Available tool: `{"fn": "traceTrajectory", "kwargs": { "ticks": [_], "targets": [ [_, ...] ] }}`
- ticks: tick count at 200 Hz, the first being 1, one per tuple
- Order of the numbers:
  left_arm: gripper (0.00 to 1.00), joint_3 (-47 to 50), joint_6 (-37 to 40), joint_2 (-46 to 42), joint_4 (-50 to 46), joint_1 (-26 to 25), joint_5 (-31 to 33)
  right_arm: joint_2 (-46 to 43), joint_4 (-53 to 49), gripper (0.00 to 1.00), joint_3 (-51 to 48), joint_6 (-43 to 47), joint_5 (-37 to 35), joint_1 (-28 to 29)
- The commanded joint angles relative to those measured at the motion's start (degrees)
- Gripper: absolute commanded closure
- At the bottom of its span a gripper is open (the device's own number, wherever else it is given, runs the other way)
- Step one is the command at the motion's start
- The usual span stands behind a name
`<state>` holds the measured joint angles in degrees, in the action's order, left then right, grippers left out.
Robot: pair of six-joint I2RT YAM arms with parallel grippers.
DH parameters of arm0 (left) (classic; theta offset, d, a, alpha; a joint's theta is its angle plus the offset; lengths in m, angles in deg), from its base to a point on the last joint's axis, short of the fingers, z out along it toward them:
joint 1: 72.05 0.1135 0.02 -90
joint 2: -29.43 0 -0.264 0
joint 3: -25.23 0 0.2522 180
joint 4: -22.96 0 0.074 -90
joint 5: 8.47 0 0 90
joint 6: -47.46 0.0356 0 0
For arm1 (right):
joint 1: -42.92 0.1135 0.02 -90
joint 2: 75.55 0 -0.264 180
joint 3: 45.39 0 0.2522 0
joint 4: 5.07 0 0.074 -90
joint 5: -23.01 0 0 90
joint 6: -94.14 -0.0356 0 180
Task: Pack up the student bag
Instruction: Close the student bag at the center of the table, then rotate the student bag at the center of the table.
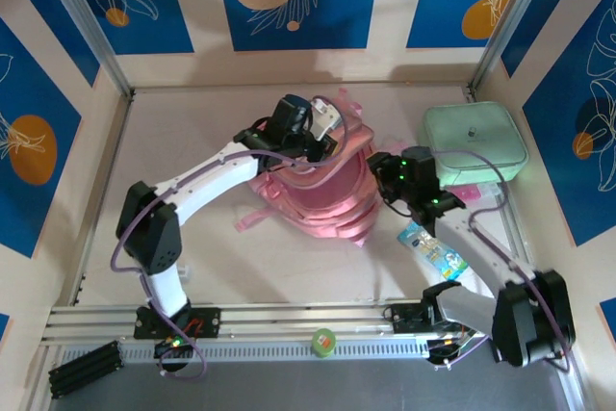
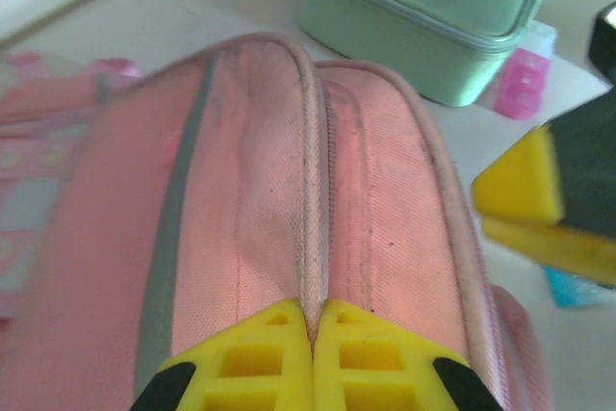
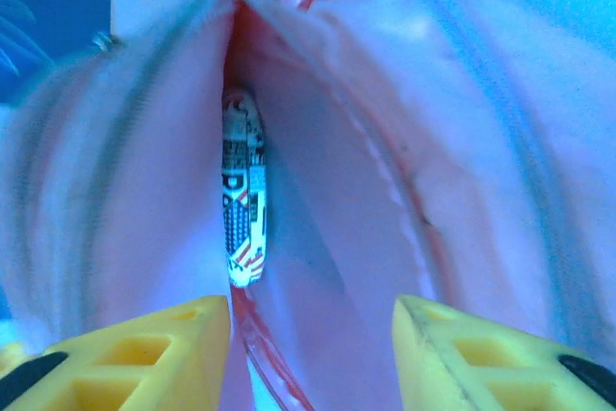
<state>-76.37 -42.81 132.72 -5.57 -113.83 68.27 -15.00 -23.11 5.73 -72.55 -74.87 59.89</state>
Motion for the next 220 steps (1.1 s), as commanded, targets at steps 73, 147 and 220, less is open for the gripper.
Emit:
{"fn": "traceTrajectory", "kwargs": {
  "ticks": [73,147,220],
  "targets": [
    [0.21,7.2,-15.9,-2.5,12.2,3.2,2.9,-3.6,-19.3,0.17,6.7,14.0,3.0,-4.3],
    [0.16,27.2,-33.5,-16.6,9.7,18.6,2.3,3.4,-19.0,0.08,11.3,17.3,1.6,1.4],
    [0.18,24.9,-40.2,-10.8,7.9,27.4,-7.3,9.0,-20.2,0.15,16.9,17.6,0.0,7.4]
  ]
}}
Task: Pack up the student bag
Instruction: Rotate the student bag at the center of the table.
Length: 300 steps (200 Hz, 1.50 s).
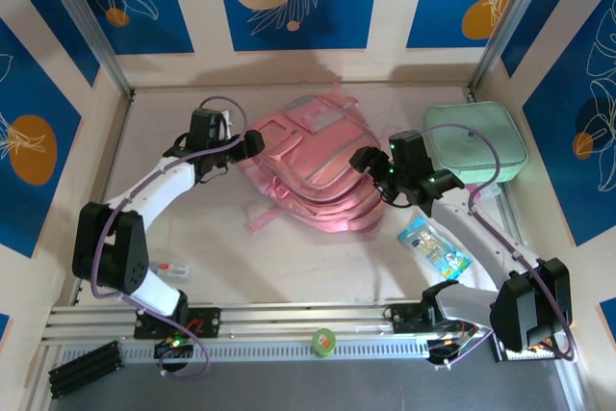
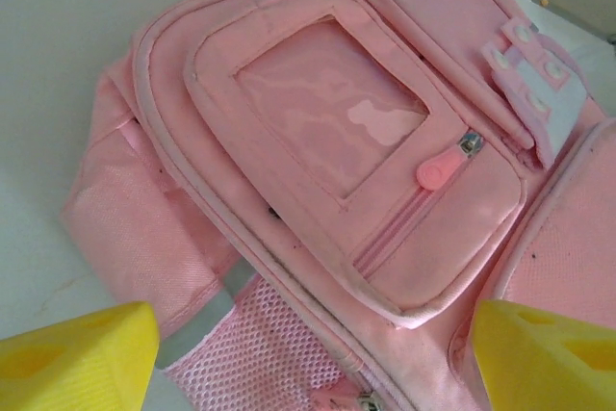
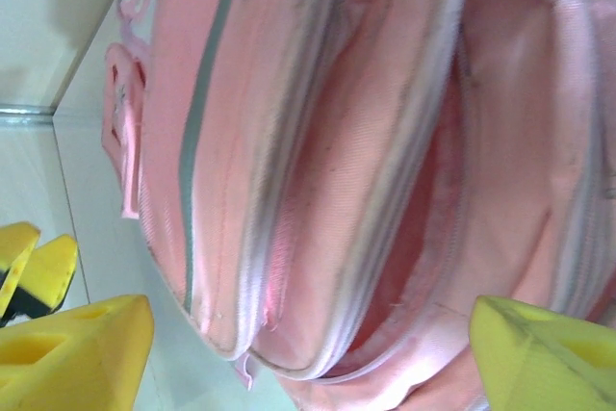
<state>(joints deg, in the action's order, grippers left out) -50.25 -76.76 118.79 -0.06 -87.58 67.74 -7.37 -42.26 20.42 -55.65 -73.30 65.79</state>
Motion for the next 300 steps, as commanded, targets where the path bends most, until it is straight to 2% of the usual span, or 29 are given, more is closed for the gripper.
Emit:
{"fn": "traceTrajectory", "kwargs": {
  "ticks": [1,41,51,77,102,116,133,158,184,214,243,263,300],
  "targets": [
    [0.18,-1.2,-6.5,3.1,2.7,1.2,-6.9,1.4,-1.0,0.15,2.3,0.7,-1.5,1.5],
    [0.16,-0.3,-12.5,6.6,10.1,1.3,-8.6,2.3,-0.8,0.18,3.0,0.4,-1.2,2.8],
    [0.19,-0.6,-12.9,7.5,11.3,1.3,-8.1,2.5,-0.7,0.18,3.3,0.5,-1.4,3.2],
    [0.27,-1.4,-15.5,9.9,10.1,1.2,-3.8,4.2,-0.9,0.18,4.2,0.6,-1.5,4.3],
    [0.27,-2.0,-17.7,11.3,7.4,1.2,-0.3,6.0,-1.6,0.19,5.2,0.8,-2.2,5.7],
    [0.27,-2.0,-17.9,11.9,8.0,1.3,-0.1,6.7,-1.6,0.19,5.4,0.8,-2.4,6.1],
    [0.28,-2.8,-18.4,13.8,10.5,1.4,-3.1,7.8,-1.3,0.19,5.7,1.0,-2.0,6.3],
    [0.42,-4.2,-21.0,17.1,14.1,1.5,-7.5,9.0,-1.4,0.2,6.3,1.4,-1.6,6.5],
    [0.5,-4.3,-23.3,18.9,17.6,1.6,-8.8,10.1,-1.1,0.21,6.3,1.7,-1.2,6.8],
    [0.73,-4.5,-23.5,18.7,17.6,1.6,-8.6,11.7,-0.6,0.21,6.1,2.4,-0.3,6.4],
    [0.93,-1.9,-23.3,14.3,17.6,2.0,-7.3,13.9,0.7,0.27,7.0,4.4,2.4,4.4],
    [1.0,0.8,-24.1,10.5,17.5,2.7,-7.2,16.0,1.3,0.29,9.0,6.8,3.7,3.2],
    [1.0,7.5,-27.3,2.4,17.9,3.5,-6.2,21.9,3.2,0.34,14.3,13.3,8.3,1.5]
  ]
}}
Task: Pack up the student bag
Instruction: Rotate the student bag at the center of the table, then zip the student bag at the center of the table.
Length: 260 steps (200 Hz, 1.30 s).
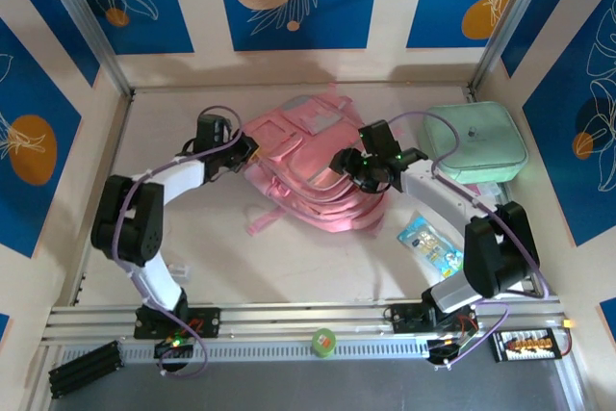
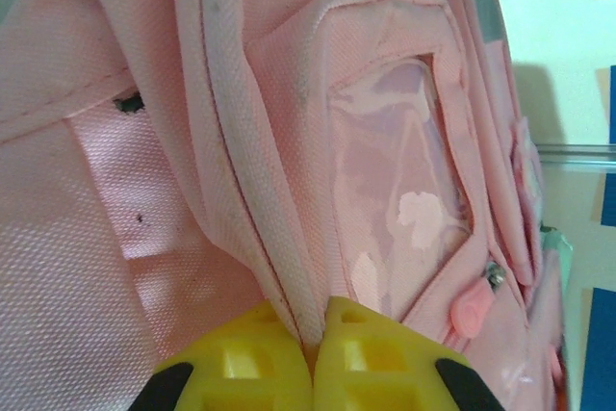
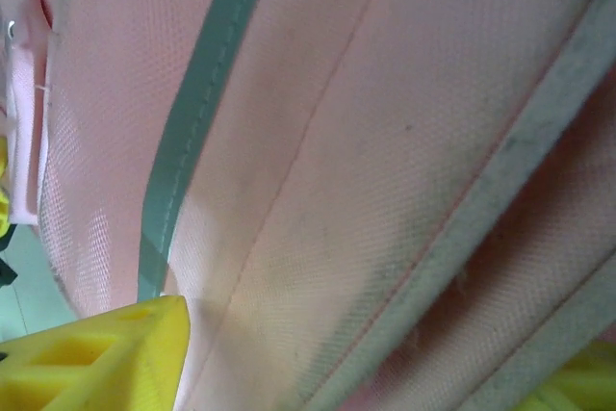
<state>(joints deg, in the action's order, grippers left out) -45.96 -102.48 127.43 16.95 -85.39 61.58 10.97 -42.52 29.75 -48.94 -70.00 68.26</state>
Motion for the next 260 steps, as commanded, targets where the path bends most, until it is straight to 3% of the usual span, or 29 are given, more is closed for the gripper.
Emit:
{"fn": "traceTrajectory", "kwargs": {
  "ticks": [1,24,76,105,141,166,198,260],
  "targets": [
    [1.0,3.3,-1.6,-6.5,0.9,1.2,-0.1,3.8,3.4,0.34,5.1,6.8,5.3,-1.0],
    [1.0,7.1,-4.8,-11.1,1.3,1.3,0.1,9.3,2.3,0.36,10.4,11.2,8.7,-1.5],
    [1.0,11.2,-9.6,-18.2,-0.7,1.1,0.8,18.8,-1.9,0.35,21.3,17.2,6.0,-2.9],
    [1.0,11.6,-12.5,-18.2,0.9,0.6,0.6,14.7,-3.4,0.26,20.1,16.3,2.3,-3.0],
    [1.0,11.1,-15.7,-16.3,3.1,-0.6,0.8,5.6,-9.7,0.23,15.7,14.6,-6.9,-2.3],
    [1.0,10.8,-17.0,-15.6,3.7,-1.8,2.1,0.4,-12.6,0.24,13.0,12.9,-10.8,1.8],
    [1.0,10.4,-17.5,-15.5,3.8,-3.3,3.2,-2.9,-11.7,0.27,11.1,7.8,-14.8,11.0],
    [1.0,10.1,-18.1,-15.2,4.6,-4.5,3.0,9.0,-6.5,0.47,17.4,2.1,-18.8,25.9]
  ]
}}
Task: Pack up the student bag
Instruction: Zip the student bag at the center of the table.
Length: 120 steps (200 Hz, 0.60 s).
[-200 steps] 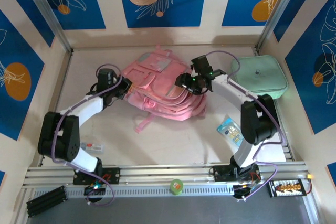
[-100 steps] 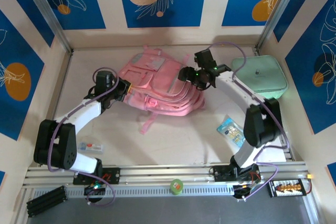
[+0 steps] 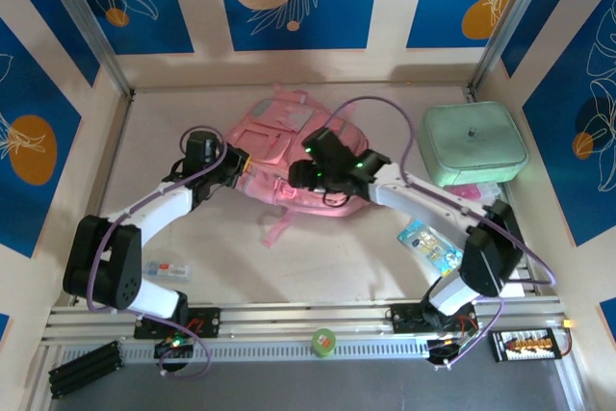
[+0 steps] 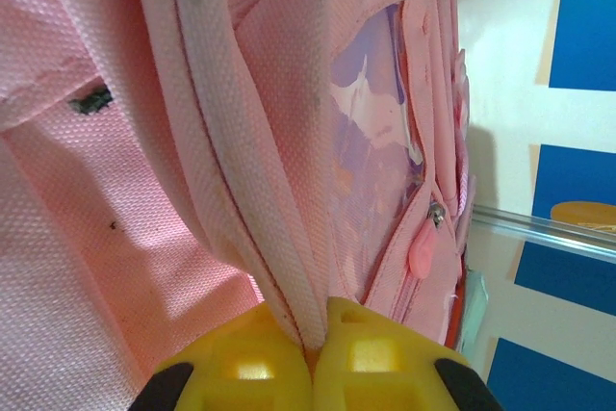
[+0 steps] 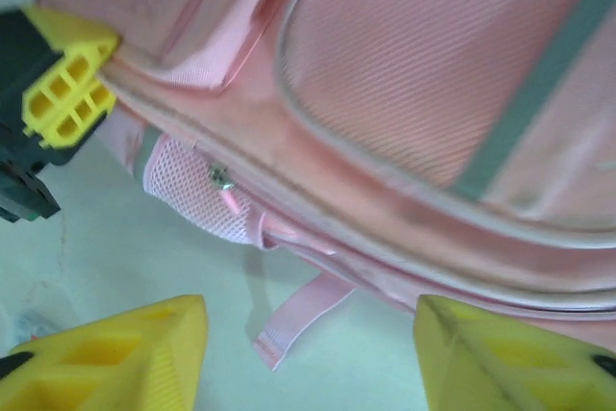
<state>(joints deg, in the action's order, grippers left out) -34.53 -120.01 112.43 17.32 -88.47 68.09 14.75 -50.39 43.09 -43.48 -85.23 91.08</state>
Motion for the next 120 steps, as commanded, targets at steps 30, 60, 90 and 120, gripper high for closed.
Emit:
{"fn": "traceTrajectory", "kwargs": {
  "ticks": [30,60,90,120],
  "targets": [
    [1.0,-1.1,-0.8,-0.4,4.6,-1.5,-3.7,10.6,2.6,0.55,7.9,-5.1,-5.1,5.5],
    [1.0,-0.8,-1.0,-0.4,5.1,-1.7,-4.2,14.0,3.9,0.58,9.3,-8.3,-5.7,6.0],
    [1.0,-0.5,-0.9,-0.4,5.2,-1.6,-4.4,17.3,2.8,0.6,12.3,-9.3,-4.1,4.9],
    [1.0,-0.5,-1.0,0.1,5.6,-1.6,-4.8,18.5,2.8,0.61,13.9,-7.7,-6.8,4.5]
  ]
}}
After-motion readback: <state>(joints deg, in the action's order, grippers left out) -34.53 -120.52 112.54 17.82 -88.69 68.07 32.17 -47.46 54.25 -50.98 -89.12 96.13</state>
